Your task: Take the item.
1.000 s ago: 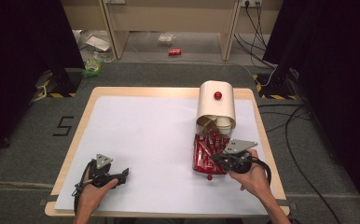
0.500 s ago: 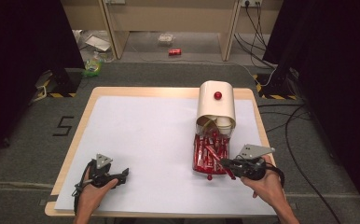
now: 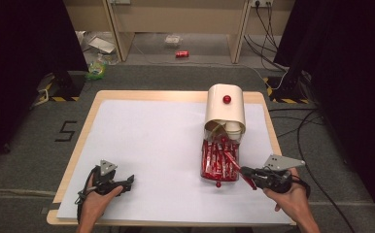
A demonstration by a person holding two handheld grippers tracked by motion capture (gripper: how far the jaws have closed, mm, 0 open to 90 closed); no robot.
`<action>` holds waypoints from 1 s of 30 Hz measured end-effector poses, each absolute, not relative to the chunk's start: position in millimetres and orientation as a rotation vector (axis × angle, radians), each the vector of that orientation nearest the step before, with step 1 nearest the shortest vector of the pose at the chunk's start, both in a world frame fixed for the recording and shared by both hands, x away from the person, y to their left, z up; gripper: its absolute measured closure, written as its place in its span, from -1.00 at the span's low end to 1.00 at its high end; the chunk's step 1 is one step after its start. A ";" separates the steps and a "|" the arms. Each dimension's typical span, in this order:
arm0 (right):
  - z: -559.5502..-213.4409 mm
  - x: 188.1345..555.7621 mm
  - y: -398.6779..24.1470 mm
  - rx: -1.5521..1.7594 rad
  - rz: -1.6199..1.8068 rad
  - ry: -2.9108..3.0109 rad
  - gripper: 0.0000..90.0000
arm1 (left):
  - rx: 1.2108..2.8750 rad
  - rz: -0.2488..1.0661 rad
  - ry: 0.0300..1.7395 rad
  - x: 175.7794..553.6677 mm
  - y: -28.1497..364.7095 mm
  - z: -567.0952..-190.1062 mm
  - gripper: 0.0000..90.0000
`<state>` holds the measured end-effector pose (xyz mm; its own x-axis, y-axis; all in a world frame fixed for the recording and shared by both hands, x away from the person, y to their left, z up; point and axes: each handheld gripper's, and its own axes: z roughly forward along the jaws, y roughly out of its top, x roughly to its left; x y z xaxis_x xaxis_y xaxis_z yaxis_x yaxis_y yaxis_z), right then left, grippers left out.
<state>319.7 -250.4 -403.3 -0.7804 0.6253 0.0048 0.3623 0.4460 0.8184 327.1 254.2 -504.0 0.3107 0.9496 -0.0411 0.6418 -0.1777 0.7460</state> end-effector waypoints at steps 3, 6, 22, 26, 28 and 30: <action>-403.0 319.1 -260.0 0.877 1.255 2.373 0.95 | 1.907 0.584 1.410 327.1 254.2 -504.0 -0.72; -403.1 318.7 -266.0 0.886 1.243 2.349 0.95 | 1.906 0.585 1.410 327.1 254.2 -504.1 -0.72; -409.9 323.2 -296.5 0.988 1.210 2.260 0.95 | 1.906 0.584 1.410 327.1 254.2 -504.1 -0.72; -412.4 324.9 -300.2 1.005 1.199 2.251 0.95 | 1.907 0.585 1.410 327.1 254.2 -504.1 -0.72; -412.7 325.4 -301.3 1.007 1.193 2.251 0.95 | 1.906 0.585 1.409 327.1 254.2 -504.1 -0.72; -414.0 326.4 -303.6 1.021 1.182 2.245 0.95 | 1.907 0.585 1.409 327.1 254.2 -504.1 -0.72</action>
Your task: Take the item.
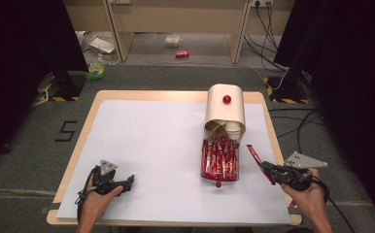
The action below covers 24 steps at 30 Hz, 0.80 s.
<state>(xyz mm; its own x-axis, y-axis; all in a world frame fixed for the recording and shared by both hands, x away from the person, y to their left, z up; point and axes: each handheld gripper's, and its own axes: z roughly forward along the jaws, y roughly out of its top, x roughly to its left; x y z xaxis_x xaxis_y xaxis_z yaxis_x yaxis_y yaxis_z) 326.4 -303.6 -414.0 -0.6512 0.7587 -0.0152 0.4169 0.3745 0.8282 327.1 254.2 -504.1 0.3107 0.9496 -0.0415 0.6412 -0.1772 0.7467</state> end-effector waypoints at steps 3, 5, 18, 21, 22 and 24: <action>-415.8 327.9 -306.8 1.035 1.168 2.237 0.95 | 1.908 0.584 1.411 327.0 254.2 -503.9 -0.72; -417.7 329.4 -308.6 1.040 1.158 2.234 0.95 | 1.907 0.584 1.410 327.1 254.2 -504.0 -0.72; -434.2 337.6 -313.1 1.087 1.062 2.238 0.94 | 1.906 0.585 1.409 327.1 254.2 -504.1 -0.73; -437.6 339.1 -313.2 1.088 1.046 2.246 0.94 | 1.907 0.585 1.409 327.1 254.2 -504.1 -0.72; -438.6 339.7 -313.1 1.089 1.041 2.246 0.94 | 1.907 0.584 1.411 327.1 254.2 -504.0 -0.72; -439.6 340.2 -312.9 1.092 1.038 2.247 0.94 | 1.907 0.585 1.410 327.1 254.2 -504.1 -0.73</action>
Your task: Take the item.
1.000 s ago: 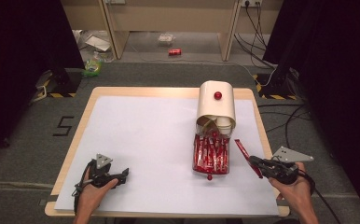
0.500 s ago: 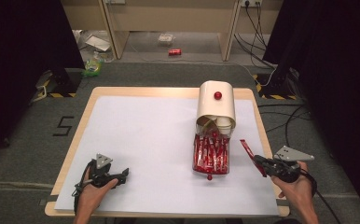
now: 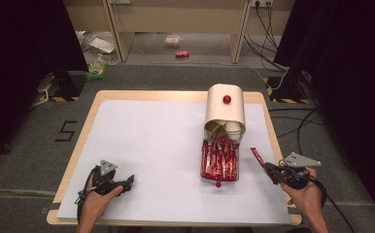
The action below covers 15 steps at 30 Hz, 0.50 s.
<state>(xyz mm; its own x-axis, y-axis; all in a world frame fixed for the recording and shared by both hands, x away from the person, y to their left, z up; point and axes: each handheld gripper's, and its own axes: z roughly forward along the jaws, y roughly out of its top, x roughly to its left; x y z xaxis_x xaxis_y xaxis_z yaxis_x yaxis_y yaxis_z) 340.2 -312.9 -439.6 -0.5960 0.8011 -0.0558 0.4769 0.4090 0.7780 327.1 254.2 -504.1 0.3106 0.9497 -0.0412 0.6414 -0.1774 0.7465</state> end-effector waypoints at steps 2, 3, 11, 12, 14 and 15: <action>-442.9 341.4 -313.0 1.097 1.025 2.255 0.94 | 1.907 0.585 1.410 327.0 254.2 -504.0 -0.72; -445.4 342.2 -312.4 1.105 1.017 2.260 0.94 | 1.907 0.584 1.409 327.1 254.2 -504.1 -0.72; -452.9 345.6 -309.4 1.099 0.980 2.276 0.94 | 1.907 0.585 1.409 327.1 254.2 -504.1 -0.72; -453.3 345.8 -309.3 1.098 0.975 2.276 0.94 | 1.906 0.585 1.409 327.1 254.2 -504.2 -0.73; -454.3 345.5 -308.9 1.107 0.973 2.278 0.94 | 1.906 0.585 1.409 327.1 254.2 -504.2 -0.72; -454.7 345.8 -309.1 1.103 0.971 2.278 0.94 | 1.907 0.585 1.409 327.1 254.2 -504.1 -0.72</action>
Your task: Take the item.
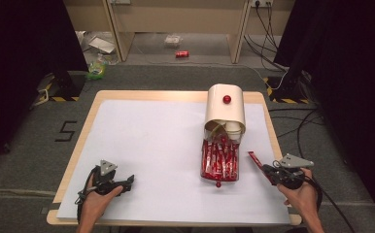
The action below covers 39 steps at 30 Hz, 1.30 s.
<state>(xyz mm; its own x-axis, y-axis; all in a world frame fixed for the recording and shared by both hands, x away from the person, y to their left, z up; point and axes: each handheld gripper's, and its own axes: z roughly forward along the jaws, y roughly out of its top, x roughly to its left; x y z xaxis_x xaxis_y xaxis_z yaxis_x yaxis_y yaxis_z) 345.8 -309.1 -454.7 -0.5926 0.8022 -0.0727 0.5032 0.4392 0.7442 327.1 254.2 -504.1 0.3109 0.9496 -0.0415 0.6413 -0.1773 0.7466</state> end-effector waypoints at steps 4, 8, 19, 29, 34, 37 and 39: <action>-457.6 347.0 -308.7 1.105 0.958 2.285 0.94 | 1.906 0.585 1.409 327.1 254.2 -504.1 -0.73; -461.9 349.1 -308.0 1.113 0.937 2.291 0.94 | 1.907 0.585 1.409 327.1 254.2 -504.1 -0.72; -468.6 350.7 -308.0 1.124 0.921 2.306 0.92 | 1.907 0.585 1.410 327.1 254.2 -504.0 -0.72; -472.9 351.1 -307.8 1.142 0.916 2.318 0.88 | 1.908 0.584 1.411 327.0 254.2 -504.0 -0.72; -473.3 351.2 -307.7 1.143 0.918 2.317 0.84 | 1.907 0.584 1.411 327.0 254.2 -504.0 -0.72; -473.3 351.3 -307.3 1.141 0.924 2.315 0.81 | 1.907 0.584 1.411 327.0 254.3 -504.0 -0.72; -473.3 351.1 -306.6 1.141 0.929 2.315 0.76 | 1.907 0.585 1.411 327.0 254.2 -504.0 -0.72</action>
